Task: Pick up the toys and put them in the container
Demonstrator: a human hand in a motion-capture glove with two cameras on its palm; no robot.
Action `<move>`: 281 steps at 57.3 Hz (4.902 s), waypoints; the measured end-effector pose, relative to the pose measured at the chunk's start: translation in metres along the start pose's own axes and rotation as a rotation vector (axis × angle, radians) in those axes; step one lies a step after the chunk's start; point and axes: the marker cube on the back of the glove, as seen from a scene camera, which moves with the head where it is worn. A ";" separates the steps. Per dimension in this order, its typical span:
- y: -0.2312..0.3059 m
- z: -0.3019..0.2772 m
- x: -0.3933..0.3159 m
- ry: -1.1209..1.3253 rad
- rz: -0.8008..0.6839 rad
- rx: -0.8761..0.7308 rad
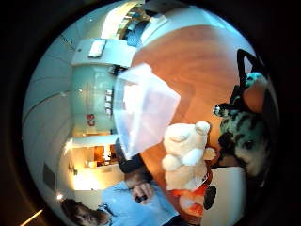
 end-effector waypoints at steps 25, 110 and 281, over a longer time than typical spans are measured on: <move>-0.031 -0.115 -0.177 -0.085 -0.276 0.194; 0.175 0.062 0.005 0.125 -0.275 -0.026; 0.008 -0.089 -0.179 -0.061 -0.329 0.167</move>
